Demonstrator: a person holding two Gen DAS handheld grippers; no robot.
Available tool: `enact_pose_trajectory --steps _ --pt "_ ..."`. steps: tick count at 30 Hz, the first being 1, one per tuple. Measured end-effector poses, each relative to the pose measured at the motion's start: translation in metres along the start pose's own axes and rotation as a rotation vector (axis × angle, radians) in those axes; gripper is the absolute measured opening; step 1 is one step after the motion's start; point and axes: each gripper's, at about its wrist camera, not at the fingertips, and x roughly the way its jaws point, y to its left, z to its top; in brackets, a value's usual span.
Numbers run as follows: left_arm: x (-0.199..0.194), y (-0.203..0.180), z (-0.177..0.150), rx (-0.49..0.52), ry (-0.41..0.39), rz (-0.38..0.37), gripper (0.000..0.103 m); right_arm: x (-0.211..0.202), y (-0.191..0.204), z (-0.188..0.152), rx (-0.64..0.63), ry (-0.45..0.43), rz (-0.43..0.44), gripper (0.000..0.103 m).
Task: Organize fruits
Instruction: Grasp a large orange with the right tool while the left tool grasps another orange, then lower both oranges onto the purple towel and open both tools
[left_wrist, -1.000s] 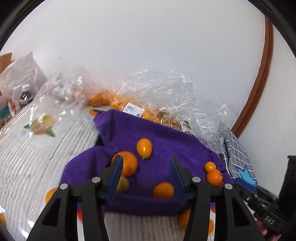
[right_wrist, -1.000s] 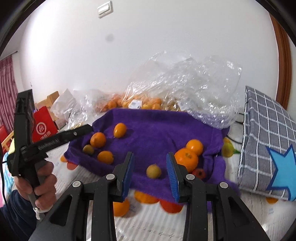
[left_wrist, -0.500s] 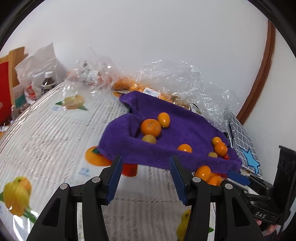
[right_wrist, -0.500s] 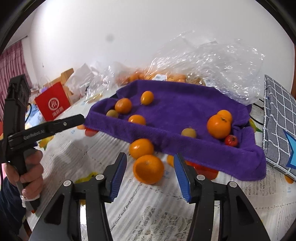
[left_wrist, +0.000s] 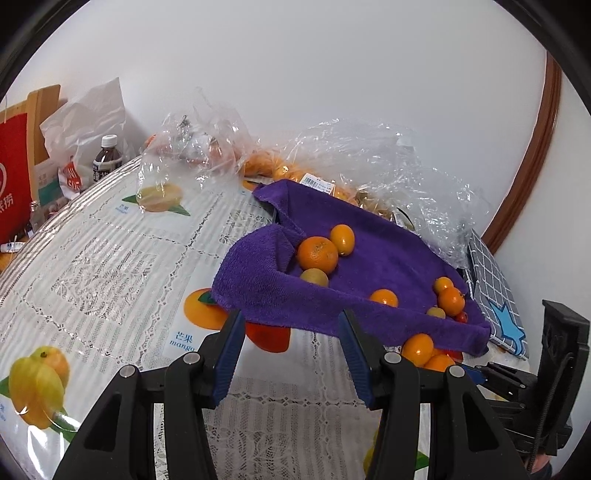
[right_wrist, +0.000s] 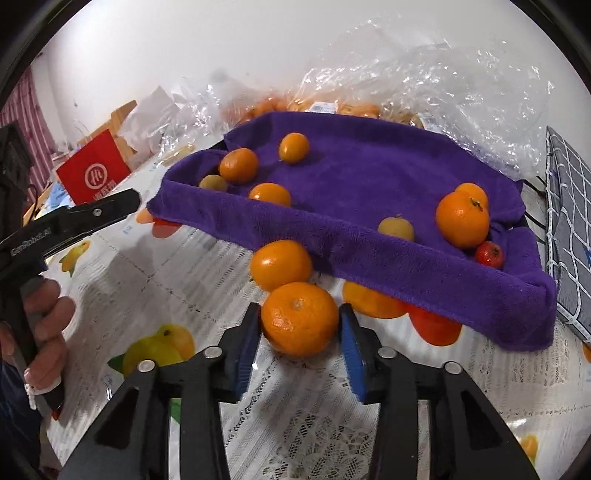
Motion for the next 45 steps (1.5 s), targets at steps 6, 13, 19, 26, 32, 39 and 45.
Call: enact_pose_trajectory --steps 6,13,19,26,32,39,45 --pt "0.001 -0.001 0.000 0.008 0.013 -0.024 0.050 -0.023 -0.009 -0.006 0.023 -0.094 0.001 0.041" --pt "0.004 -0.006 -0.003 0.023 0.039 -0.058 0.050 -0.050 -0.038 -0.026 0.100 -0.136 -0.083 0.041" --pt "0.004 -0.021 -0.009 0.085 0.070 -0.116 0.050 -0.071 -0.070 -0.047 0.183 -0.151 -0.121 0.041" --pt "0.008 -0.071 -0.032 0.237 0.180 -0.305 0.050 -0.095 -0.091 -0.067 0.248 -0.181 -0.171 0.041" --pt "0.019 -0.113 -0.043 0.333 0.196 -0.336 0.050 -0.102 -0.101 -0.073 0.258 -0.175 -0.206 0.041" --pt "0.051 -0.128 -0.039 0.351 0.268 -0.268 0.050 -0.105 -0.107 -0.078 0.280 -0.182 -0.183 0.041" --pt "0.065 -0.131 -0.040 0.364 0.314 -0.231 0.037 -0.102 -0.110 -0.078 0.299 -0.168 -0.150 0.041"
